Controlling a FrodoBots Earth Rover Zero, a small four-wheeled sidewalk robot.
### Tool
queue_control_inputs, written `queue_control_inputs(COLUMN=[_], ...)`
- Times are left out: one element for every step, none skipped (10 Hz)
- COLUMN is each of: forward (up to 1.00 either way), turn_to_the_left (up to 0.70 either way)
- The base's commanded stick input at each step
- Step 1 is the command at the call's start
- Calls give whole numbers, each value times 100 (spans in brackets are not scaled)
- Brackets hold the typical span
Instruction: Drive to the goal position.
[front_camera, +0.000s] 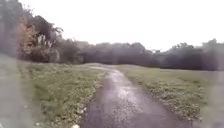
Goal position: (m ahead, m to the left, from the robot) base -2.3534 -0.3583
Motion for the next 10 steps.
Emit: queue_control_inputs(forward=[85,85,85,85,85,85,85,85,85,85], turn_to_the_left=[-5,0,0,0,0,0,0,0,0,0])
